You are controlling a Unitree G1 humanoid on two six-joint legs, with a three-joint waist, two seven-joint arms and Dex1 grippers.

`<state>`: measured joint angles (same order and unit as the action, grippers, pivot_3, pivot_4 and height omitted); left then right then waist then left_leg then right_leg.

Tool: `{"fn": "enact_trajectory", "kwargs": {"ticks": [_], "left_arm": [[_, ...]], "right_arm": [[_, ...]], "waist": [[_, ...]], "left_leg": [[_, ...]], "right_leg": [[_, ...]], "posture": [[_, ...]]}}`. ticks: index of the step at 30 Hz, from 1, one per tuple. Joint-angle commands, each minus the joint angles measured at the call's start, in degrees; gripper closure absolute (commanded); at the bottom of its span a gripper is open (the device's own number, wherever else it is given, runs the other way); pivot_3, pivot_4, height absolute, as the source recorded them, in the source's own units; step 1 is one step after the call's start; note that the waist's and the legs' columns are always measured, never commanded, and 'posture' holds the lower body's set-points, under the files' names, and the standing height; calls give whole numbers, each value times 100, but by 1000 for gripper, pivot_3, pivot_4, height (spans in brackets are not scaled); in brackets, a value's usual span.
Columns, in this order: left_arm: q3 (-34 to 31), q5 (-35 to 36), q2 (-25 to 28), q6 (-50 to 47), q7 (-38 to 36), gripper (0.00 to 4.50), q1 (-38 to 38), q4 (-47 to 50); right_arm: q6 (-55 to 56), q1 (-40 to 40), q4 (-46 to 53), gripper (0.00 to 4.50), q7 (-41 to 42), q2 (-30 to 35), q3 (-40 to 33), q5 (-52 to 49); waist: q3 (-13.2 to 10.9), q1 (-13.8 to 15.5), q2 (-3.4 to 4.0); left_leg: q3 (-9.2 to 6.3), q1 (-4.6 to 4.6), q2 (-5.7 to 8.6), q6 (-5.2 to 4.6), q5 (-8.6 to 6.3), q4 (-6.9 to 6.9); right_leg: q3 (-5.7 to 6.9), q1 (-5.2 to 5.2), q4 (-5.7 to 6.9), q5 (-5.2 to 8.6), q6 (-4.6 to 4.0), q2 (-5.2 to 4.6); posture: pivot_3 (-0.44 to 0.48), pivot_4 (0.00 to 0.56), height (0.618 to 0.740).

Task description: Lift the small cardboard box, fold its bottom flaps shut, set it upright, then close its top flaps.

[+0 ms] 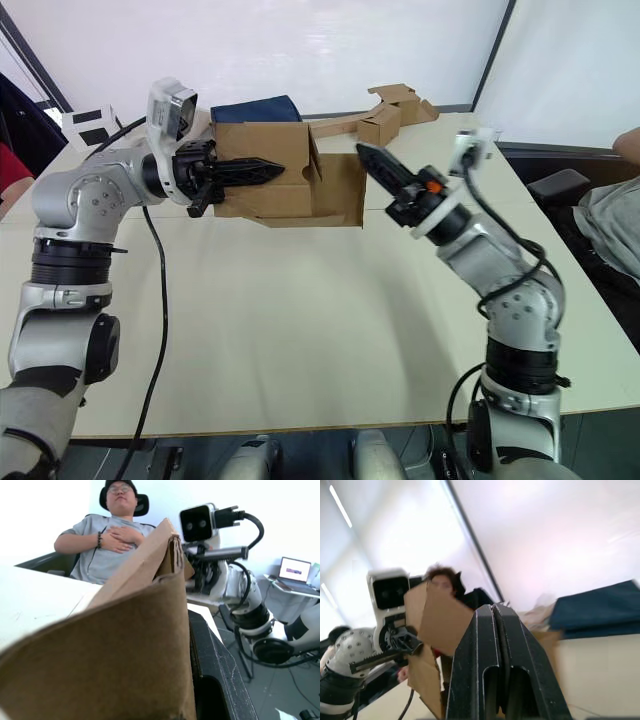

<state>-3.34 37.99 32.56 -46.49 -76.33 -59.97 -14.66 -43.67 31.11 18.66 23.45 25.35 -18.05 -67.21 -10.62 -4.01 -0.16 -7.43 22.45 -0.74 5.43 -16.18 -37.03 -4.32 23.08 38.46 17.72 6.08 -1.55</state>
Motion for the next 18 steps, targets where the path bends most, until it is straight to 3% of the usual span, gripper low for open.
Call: {"fn": "enact_trajectory", "kwargs": {"ticks": [1,7,18], "left_arm": [[-94,28,51,169,-28,4500,-188,11],[-63,71,13,182,-62,4500,-279,-6],[-6,244,104,-125,-235,4500,-176,354]], "right_arm": [[-438,-605,432,4480,633,518,224,-119],[-353,-978,721,4480,942,705,823,395],[241,-580,303,4480,945,283,1103,1222]], "waist": [[0,2,0],[-1,-2,1],[-2,5,-1]], "left_leg": [[0,0,0,0,0,0],[6,-1,0,-2,-1,-7],[5,1,0,0,0,-6]], "right_leg": [[0,0,0,0,0,1],[-5,0,3,0,0,2],[-4,-1,-1,0,1,0]], "posture": [[0,150,740],[0,150,740],[0,150,740]]}}
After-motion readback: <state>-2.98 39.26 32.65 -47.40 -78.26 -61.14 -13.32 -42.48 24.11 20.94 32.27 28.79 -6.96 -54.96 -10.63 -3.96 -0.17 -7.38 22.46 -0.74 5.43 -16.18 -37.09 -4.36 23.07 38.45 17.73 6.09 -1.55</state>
